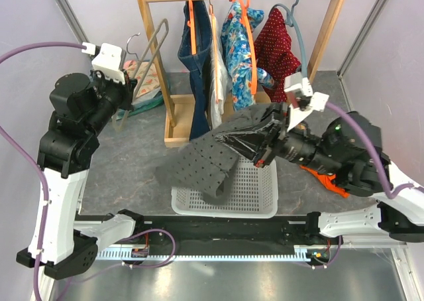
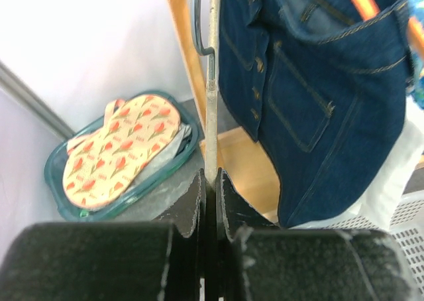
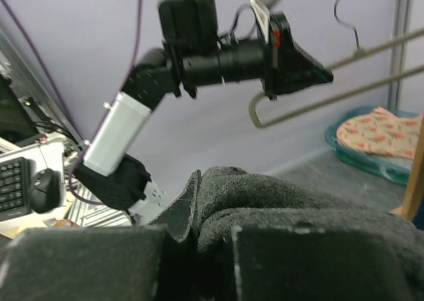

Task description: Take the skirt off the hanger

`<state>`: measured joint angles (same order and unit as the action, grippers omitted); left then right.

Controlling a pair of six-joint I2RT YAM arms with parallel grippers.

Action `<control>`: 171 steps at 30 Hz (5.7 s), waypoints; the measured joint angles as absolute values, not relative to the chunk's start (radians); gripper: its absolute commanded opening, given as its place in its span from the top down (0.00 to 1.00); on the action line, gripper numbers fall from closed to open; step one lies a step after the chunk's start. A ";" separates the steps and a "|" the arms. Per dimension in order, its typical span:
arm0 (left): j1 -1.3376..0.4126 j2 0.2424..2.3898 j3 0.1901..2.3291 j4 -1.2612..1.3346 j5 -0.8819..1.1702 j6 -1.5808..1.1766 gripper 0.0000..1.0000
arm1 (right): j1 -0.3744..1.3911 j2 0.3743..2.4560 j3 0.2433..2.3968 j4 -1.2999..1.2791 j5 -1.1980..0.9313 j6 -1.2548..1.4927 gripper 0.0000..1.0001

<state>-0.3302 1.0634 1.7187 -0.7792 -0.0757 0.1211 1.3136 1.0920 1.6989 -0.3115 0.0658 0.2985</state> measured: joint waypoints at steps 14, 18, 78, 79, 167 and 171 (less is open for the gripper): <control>-0.330 1.222 1.881 -0.772 0.031 0.104 0.98 | 1.314 1.071 1.551 -0.315 0.204 0.299 1.00; -0.330 1.259 1.912 -0.767 0.036 0.102 0.98 | 1.314 1.059 1.501 -0.326 0.250 0.299 1.00; -0.331 1.729 2.264 -0.670 -0.204 0.095 0.98 | 1.226 1.230 0.739 -0.125 0.552 0.532 1.00; -0.331 1.729 2.264 -0.670 -0.206 0.095 0.91 | 1.226 1.231 0.727 -0.119 0.547 0.540 1.00; -0.533 1.825 2.359 -0.628 -0.310 0.164 0.98 | 1.247 0.897 1.038 -0.277 0.420 0.474 0.03; -0.532 1.774 2.359 -0.665 -0.299 0.176 0.98 | 1.247 0.895 1.027 -0.260 0.422 0.474 0.03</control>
